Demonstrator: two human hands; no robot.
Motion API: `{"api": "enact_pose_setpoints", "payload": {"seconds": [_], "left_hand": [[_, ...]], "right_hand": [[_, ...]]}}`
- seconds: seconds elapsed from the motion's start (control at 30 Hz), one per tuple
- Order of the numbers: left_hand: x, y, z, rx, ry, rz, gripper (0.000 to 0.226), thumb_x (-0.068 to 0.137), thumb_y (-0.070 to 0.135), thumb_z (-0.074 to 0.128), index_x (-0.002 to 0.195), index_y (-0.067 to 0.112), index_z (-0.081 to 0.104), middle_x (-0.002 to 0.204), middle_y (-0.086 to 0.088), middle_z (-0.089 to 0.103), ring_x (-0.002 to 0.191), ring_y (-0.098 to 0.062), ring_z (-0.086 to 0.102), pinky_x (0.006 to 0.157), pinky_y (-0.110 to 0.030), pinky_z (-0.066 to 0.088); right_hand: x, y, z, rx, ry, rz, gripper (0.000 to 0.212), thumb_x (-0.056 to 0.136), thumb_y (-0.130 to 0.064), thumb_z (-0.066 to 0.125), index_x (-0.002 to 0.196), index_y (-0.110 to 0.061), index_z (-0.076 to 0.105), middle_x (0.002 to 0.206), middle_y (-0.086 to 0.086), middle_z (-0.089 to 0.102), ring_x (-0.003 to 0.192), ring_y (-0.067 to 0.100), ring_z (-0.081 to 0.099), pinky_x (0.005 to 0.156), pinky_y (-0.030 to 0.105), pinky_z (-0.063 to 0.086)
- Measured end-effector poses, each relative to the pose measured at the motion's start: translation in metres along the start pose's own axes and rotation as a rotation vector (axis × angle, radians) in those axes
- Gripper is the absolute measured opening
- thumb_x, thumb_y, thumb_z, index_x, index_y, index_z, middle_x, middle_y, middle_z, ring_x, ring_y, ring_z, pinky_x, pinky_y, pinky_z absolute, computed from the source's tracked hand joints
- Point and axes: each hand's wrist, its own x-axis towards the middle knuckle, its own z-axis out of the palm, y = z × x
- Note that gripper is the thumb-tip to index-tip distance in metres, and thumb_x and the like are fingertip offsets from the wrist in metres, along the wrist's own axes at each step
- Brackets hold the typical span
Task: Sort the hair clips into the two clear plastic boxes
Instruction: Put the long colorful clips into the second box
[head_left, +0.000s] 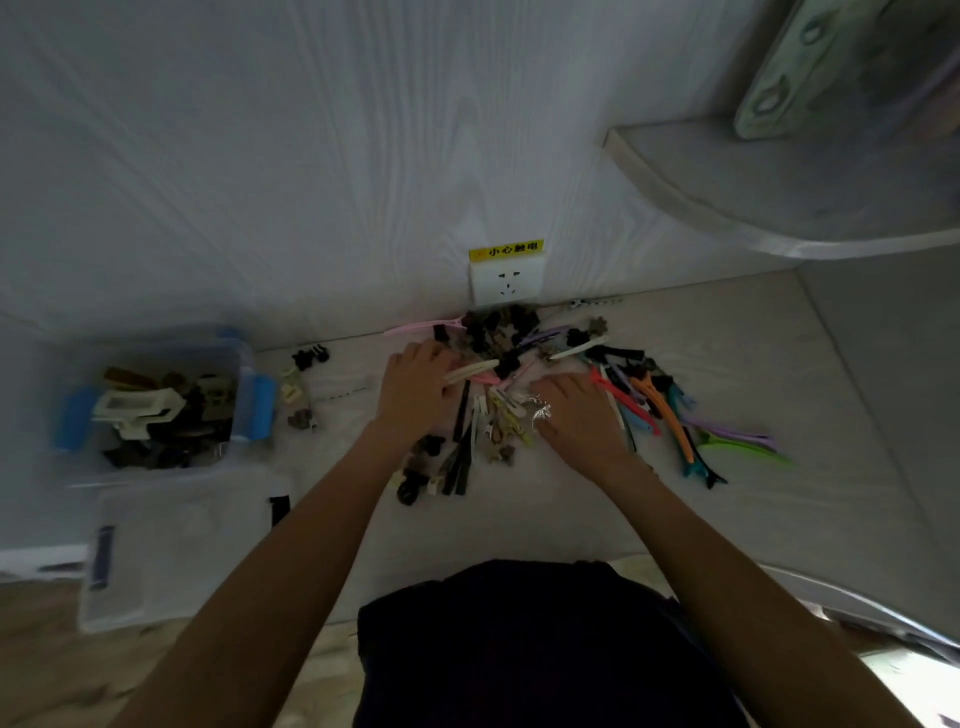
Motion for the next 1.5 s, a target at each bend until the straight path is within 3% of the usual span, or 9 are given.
{"api": "enact_pose_setpoints", "payload": {"seconds": [0.13,0.27,0.47,0.63,0.87,1.0,1.17,1.33,1.5], "left_hand": [[0.001,-0.004,-0.001,0.040,-0.062,-0.049,0.026,0.087,0.023,0.054,0.108,0.009,0.057,0.105,-0.015,0.059,0.093,-0.034,0.056,0.081,-0.038,0.037],[-0.007,-0.004,0.000,0.055,-0.121,-0.092,0.025,0.090,0.025,0.050,0.110,0.012,0.057,0.101,-0.012,0.061,0.094,-0.031,0.056,0.080,-0.036,0.037],[-0.012,-0.023,-0.006,-0.071,0.132,-0.101,0.018,0.091,0.015,0.051,0.103,0.005,0.059,0.089,-0.018,0.060,0.073,-0.035,0.058,0.067,-0.039,0.045],[0.012,-0.042,-0.011,-0.122,0.059,-0.237,0.028,0.094,0.018,0.049,0.119,0.008,0.053,0.114,-0.020,0.052,0.096,-0.036,0.055,0.073,-0.044,0.048],[0.028,-0.042,-0.006,-0.146,-0.021,-0.236,0.030,0.090,0.020,0.050,0.119,0.018,0.057,0.123,-0.014,0.052,0.108,-0.034,0.054,0.083,-0.046,0.050],[0.021,-0.045,-0.007,-0.098,-0.033,-0.239,0.033,0.087,0.014,0.053,0.119,0.009,0.053,0.120,-0.018,0.051,0.106,-0.036,0.050,0.076,-0.044,0.046],[0.005,-0.040,-0.006,-0.062,-0.040,-0.260,0.020,0.085,0.015,0.055,0.103,0.006,0.054,0.105,-0.015,0.056,0.100,-0.031,0.049,0.064,-0.038,0.039],[-0.009,-0.041,-0.004,-0.100,-0.069,-0.329,0.022,0.086,0.016,0.052,0.105,0.005,0.050,0.101,-0.016,0.058,0.092,-0.030,0.054,0.065,-0.034,0.038],[-0.021,-0.044,-0.009,-0.118,-0.073,-0.369,0.025,0.092,0.017,0.046,0.110,0.001,0.050,0.106,-0.018,0.055,0.094,-0.033,0.055,0.067,-0.036,0.038]], "right_hand": [[0.004,-0.002,-0.005,0.067,0.112,-0.029,0.030,0.083,-0.020,0.054,0.111,-0.012,0.062,0.114,0.013,0.064,0.104,0.035,0.058,0.089,0.043,0.045],[0.022,-0.022,-0.004,-0.061,0.046,-0.268,0.021,0.079,-0.014,0.054,0.095,-0.014,0.068,0.100,0.010,0.066,0.093,0.032,0.058,0.083,0.040,0.047],[0.034,-0.026,0.003,-0.161,0.018,-0.317,0.010,0.065,-0.013,0.076,0.072,-0.019,0.071,0.079,0.002,0.061,0.078,0.026,0.058,0.070,0.032,0.049],[0.037,-0.018,-0.003,-0.034,0.137,-0.280,0.014,0.078,-0.017,0.055,0.077,-0.012,0.068,0.081,0.007,0.066,0.081,0.029,0.060,0.074,0.036,0.051],[0.059,-0.046,0.008,-0.092,-0.015,-0.707,0.018,0.073,-0.004,0.070,0.091,-0.008,0.069,0.093,0.008,0.072,0.089,0.025,0.066,0.079,0.035,0.056],[0.060,-0.049,0.009,-0.138,-0.168,-0.653,0.015,0.076,-0.003,0.066,0.087,-0.012,0.065,0.088,0.006,0.070,0.084,0.028,0.062,0.070,0.035,0.054],[0.053,-0.046,0.003,-0.230,-0.165,-0.561,0.022,0.078,-0.001,0.058,0.098,-0.009,0.059,0.092,0.013,0.063,0.088,0.033,0.057,0.075,0.039,0.047],[0.041,-0.049,0.005,-0.280,-0.204,-0.611,0.041,0.067,-0.020,0.073,0.105,-0.015,0.061,0.103,0.011,0.063,0.094,0.032,0.057,0.080,0.042,0.047],[0.045,-0.053,0.004,-0.299,-0.164,-0.614,0.024,0.061,-0.007,0.077,0.078,-0.017,0.064,0.077,0.003,0.064,0.074,0.025,0.061,0.067,0.033,0.051]]}}
